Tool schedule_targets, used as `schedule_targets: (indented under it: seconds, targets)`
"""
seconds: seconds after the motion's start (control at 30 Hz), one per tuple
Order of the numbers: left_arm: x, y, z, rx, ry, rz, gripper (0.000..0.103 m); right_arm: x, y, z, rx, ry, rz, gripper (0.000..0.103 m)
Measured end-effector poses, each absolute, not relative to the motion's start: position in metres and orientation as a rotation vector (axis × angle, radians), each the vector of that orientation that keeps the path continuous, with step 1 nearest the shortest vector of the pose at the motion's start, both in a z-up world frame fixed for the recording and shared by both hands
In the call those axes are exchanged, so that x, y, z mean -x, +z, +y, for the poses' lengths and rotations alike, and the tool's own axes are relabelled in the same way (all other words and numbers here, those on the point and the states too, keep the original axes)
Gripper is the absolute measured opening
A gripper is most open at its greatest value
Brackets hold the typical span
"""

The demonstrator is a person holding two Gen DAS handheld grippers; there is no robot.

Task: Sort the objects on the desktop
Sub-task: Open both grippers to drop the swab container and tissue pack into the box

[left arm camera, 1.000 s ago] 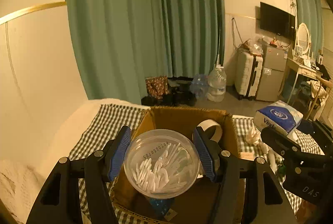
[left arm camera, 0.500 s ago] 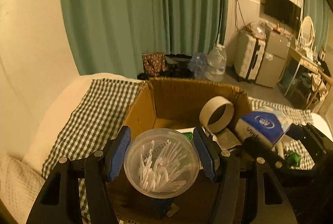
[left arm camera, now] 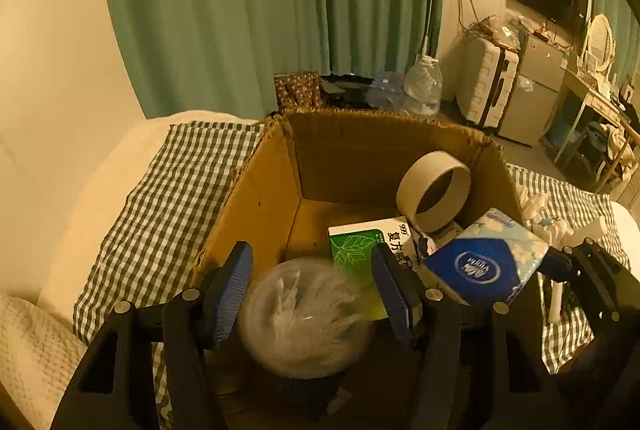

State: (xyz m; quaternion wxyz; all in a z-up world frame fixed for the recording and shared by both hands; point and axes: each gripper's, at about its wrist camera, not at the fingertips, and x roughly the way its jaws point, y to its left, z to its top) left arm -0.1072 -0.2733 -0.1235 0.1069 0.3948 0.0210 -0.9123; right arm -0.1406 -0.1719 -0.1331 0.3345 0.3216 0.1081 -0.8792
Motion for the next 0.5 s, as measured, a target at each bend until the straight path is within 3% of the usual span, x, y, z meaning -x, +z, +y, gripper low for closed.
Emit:
schedule_targets:
  seconds: [0.07,0.13,0.2,0.5]
  targets:
    - [0.105,-0.119,-0.273,-1.14,-2.705,0.068,0.069,0.14,-0.133,-0.173,-0.825,-2.297,0.296,0.076]
    - [0.103,-0.114,-0.271,-1.114,-2.718,0.072,0.074,0.137,-0.133,-0.173,-0.793,-2.309,0.308,0.09]
    - [0.101,-0.108,-0.27,-1.084,-2.729,0.079,0.074,0.133,-0.131,-0.171,-0.767,-2.327,0.306,0.095]
    - [0.093,-0.091,-0.263,-1.022,-2.764,0.106,0.075,0.126,-0.117,-0.147,-0.753,-2.389,0.273,0.095]
